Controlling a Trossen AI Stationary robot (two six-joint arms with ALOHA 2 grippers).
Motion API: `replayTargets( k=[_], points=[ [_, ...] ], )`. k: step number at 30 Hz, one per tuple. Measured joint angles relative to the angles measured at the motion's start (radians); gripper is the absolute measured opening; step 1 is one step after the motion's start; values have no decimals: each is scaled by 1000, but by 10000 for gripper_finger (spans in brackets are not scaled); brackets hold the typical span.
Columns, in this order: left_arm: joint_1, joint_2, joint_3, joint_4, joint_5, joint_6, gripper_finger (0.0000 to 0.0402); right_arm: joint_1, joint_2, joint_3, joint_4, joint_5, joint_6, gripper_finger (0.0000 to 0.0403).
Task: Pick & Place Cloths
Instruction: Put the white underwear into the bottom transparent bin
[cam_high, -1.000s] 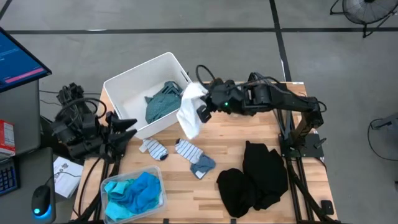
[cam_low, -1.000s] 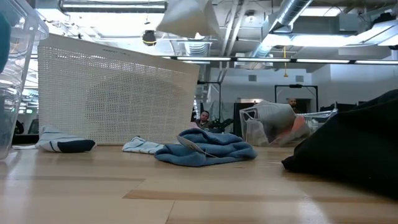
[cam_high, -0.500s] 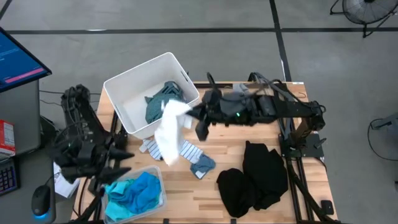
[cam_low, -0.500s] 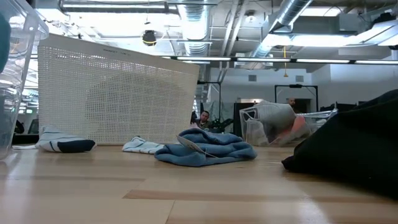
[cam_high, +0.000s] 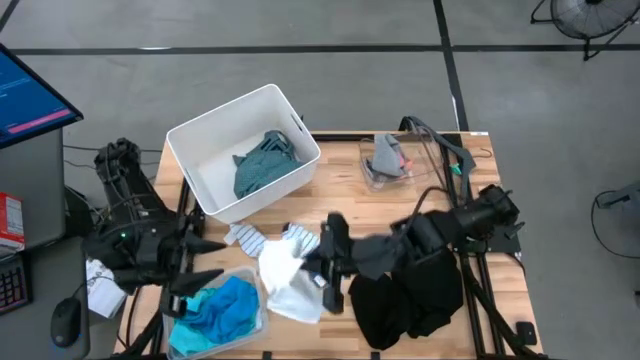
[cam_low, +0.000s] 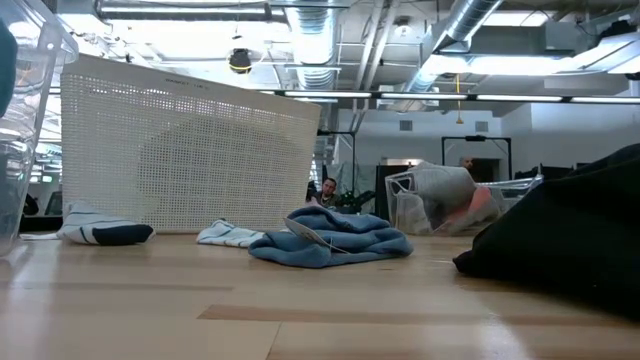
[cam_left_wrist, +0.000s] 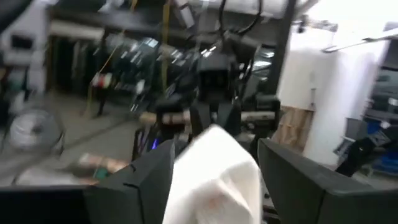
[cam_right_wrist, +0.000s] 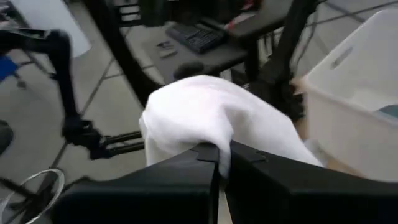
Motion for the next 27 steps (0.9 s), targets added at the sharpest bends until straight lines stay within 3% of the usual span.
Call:
replayTargets(
  k=[4,10,15,21,27],
  points=[
    [84,29,0,-4,160,21,246,34,25,-1,-8,13,13,0],
    [161,58,0,-101,228,12,295,49,55,1,3,29,111,0],
    [206,64,0,-205,344,-83,309,58,59,0,25,42,136,0],
    [238,66,0,-390,385,-301,304,43,58,0,90,37,101,0],
    [272,73,0,-403,384,-386,303,21,58,0,128,-35,93,0]
  ],
)
